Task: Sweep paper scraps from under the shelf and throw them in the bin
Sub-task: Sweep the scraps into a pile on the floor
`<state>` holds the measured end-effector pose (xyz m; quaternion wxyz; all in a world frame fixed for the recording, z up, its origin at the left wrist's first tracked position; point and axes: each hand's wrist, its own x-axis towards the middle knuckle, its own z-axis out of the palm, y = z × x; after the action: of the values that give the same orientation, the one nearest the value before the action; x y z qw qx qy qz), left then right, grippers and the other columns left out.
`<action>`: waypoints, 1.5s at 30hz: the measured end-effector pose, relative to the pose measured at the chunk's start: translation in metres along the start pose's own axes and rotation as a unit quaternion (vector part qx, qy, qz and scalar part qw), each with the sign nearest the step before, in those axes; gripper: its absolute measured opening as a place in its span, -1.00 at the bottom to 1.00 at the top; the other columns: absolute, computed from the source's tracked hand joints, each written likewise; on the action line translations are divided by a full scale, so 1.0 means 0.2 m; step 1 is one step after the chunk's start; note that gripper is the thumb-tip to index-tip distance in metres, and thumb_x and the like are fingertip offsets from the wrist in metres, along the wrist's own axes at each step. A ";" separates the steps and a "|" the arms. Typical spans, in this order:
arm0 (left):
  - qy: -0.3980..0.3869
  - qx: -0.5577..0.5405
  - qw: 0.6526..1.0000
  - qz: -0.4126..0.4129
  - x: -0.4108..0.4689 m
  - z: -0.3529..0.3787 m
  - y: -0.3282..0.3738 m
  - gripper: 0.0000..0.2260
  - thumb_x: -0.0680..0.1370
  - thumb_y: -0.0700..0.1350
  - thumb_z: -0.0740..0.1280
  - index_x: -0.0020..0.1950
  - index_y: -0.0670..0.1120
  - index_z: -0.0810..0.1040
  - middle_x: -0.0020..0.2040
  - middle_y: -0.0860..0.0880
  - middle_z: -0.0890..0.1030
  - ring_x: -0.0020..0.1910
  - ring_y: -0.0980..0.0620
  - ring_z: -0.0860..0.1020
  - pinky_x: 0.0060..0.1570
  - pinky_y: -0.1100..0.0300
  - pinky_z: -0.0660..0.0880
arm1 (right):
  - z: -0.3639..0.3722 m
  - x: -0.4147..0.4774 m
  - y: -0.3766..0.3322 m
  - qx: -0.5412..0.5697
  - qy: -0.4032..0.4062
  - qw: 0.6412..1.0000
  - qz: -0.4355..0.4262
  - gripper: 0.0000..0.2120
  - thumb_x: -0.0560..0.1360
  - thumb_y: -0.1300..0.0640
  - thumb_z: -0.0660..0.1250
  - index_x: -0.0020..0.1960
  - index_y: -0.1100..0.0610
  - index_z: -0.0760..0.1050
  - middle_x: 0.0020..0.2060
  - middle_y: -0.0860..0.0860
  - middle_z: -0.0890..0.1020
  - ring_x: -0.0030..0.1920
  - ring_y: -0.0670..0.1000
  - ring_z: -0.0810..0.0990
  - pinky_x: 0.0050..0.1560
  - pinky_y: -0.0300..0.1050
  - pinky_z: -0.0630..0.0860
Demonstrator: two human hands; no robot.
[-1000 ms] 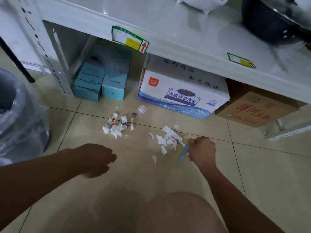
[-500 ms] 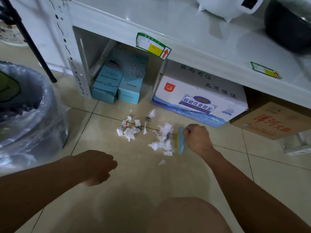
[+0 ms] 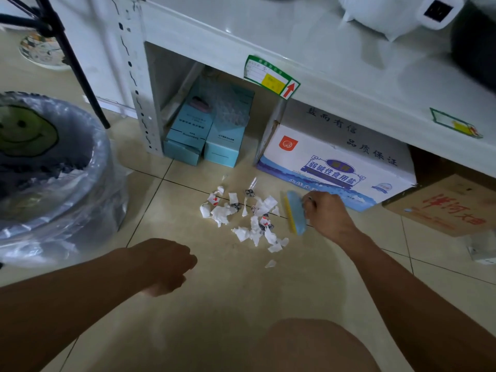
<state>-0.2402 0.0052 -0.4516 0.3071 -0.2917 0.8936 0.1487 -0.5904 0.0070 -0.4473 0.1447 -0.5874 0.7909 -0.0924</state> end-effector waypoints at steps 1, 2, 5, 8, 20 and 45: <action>-0.004 0.000 1.000 -0.001 0.00 0.01 -0.01 -0.62 0.63 0.06 0.12 0.44 0.03 0.32 0.34 0.03 0.45 0.29 -0.01 0.48 0.20 0.12 0.43 | -0.02 0.03 0.00 -0.003 0.011 1.000 0.001 -0.62 0.45 0.05 0.05 -0.21 0.22 0.57 -0.34 0.18 0.67 -0.30 0.21 0.63 -0.16 0.09 0.61; -0.008 0.001 1.000 -0.002 0.00 0.01 -0.01 -0.62 0.63 0.06 0.12 0.43 0.02 0.33 0.34 0.02 0.46 0.29 -0.02 0.49 0.21 0.11 0.44 | -0.04 0.06 -0.01 -0.006 0.021 1.000 0.000 -0.61 0.44 0.03 0.03 -0.21 0.23 0.56 -0.34 0.19 0.67 -0.30 0.23 0.63 -0.16 0.11 0.61; -0.018 0.012 1.000 -0.002 -0.01 0.03 -0.03 -0.63 0.62 0.06 0.11 0.40 0.00 0.36 0.30 0.00 0.47 0.25 -0.04 0.51 0.19 0.06 0.47 | -0.07 0.17 -0.06 -0.008 0.025 1.000 0.000 -0.61 0.49 0.03 0.04 -0.16 0.20 0.58 -0.30 0.21 0.68 -0.25 0.27 0.65 -0.10 0.13 0.61; -0.017 0.013 1.000 -0.006 -0.01 0.04 -0.04 -0.64 0.62 0.05 0.11 0.38 -0.01 0.37 0.29 -0.01 0.48 0.24 -0.06 0.51 0.17 0.06 0.47 | -0.07 0.28 -0.13 0.015 0.003 1.000 -0.001 -0.72 0.55 0.19 0.16 -0.01 0.19 0.66 -0.18 0.24 0.72 -0.15 0.29 0.69 0.00 0.18 0.62; -0.016 -0.004 1.000 -0.018 -0.04 0.04 -0.04 -0.64 0.63 0.03 0.12 0.38 -0.05 0.38 0.29 -0.05 0.48 0.24 -0.10 0.51 0.15 0.05 0.46 | 0.04 0.18 -0.34 0.026 -0.004 0.997 -0.068 -0.79 0.40 0.15 0.25 -0.31 0.21 0.59 -0.42 0.18 0.64 -0.34 0.17 0.66 -0.23 0.04 0.62; -0.032 0.026 0.999 -0.020 -0.01 0.04 -0.01 -0.63 0.62 0.02 0.13 0.40 -0.07 0.38 0.30 -0.08 0.47 0.23 -0.12 0.51 0.13 0.02 0.46 | 0.25 0.09 -0.65 0.025 -0.127 0.943 -0.307 -0.79 0.44 0.22 0.30 -0.05 0.17 0.70 -0.22 0.19 0.64 -0.23 0.13 0.60 -0.18 0.02 0.58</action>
<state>-0.2338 0.0079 -0.4564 0.3456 -0.2963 0.8810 0.1289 -0.4608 -0.0466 -0.4552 0.2234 -0.8046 0.5448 -0.0767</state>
